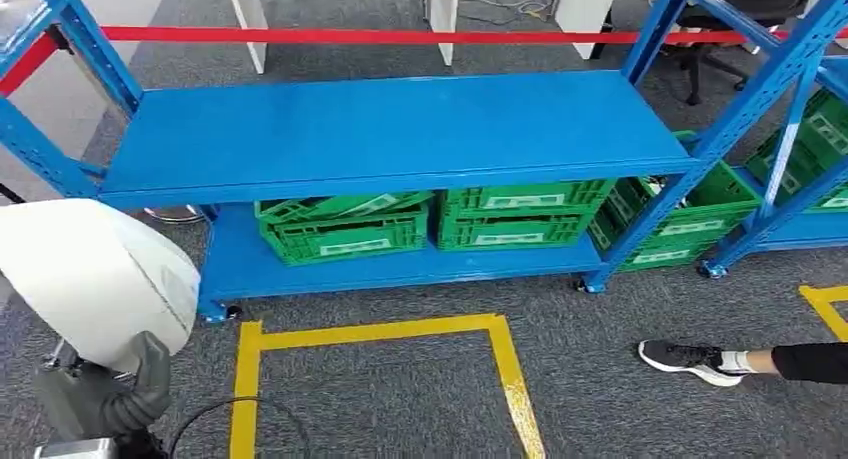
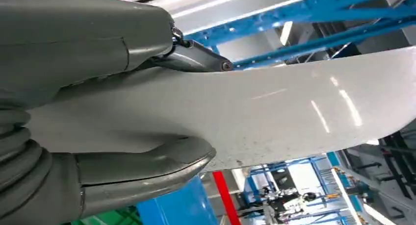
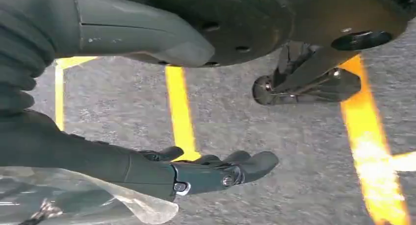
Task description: Take the parts from the cabinet and place them on the table.
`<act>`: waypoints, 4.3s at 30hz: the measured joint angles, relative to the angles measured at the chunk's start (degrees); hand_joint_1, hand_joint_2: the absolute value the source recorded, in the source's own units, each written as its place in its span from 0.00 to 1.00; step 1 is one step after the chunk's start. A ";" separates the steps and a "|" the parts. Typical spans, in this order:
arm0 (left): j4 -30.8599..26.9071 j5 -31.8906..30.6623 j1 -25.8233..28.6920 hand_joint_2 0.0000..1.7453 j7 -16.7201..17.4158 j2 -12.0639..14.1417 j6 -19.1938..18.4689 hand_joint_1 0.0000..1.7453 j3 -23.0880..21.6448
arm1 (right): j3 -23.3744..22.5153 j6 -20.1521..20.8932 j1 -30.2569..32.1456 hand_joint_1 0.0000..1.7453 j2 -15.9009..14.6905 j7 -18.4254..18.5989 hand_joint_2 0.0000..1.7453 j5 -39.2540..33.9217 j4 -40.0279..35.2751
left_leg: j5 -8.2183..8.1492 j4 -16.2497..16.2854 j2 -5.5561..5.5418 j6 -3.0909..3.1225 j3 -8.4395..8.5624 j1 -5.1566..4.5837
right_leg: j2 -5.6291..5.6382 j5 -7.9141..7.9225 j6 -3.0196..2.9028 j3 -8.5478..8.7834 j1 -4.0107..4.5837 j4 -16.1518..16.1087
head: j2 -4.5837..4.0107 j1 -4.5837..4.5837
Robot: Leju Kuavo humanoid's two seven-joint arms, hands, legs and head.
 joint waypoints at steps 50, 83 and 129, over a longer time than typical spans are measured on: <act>-2.88 -3.37 2.09 1.00 -2.69 -0.46 4.50 1.00 0.00 | 2.97 1.97 -0.21 0.00 -0.15 1.03 1.00 3.87 0.33 | -4.45 17.63 -0.77 -3.00 -9.89 -0.86 | -3.16 2.98 -3.69 9.98 0.78 -8.53 | 0.00 -0.98; -3.54 -1.70 2.20 1.00 -4.52 -0.46 4.55 1.00 0.09 | 3.34 2.01 -0.50 0.00 -0.22 1.22 1.00 3.91 0.57 | -2.60 4.56 0.85 -3.43 0.63 -0.12 | -4.64 6.08 -3.86 3.79 1.28 -5.81 | 0.00 -1.36; -4.20 -2.78 2.24 1.00 -5.01 -1.88 4.57 1.00 0.98 | 3.39 1.42 -0.40 0.00 0.07 1.07 1.00 4.76 0.59 | 3.02 1.04 -4.10 0.57 -3.19 -1.52 | 1.54 2.48 -1.60 5.14 1.06 -0.30 | 0.00 -0.87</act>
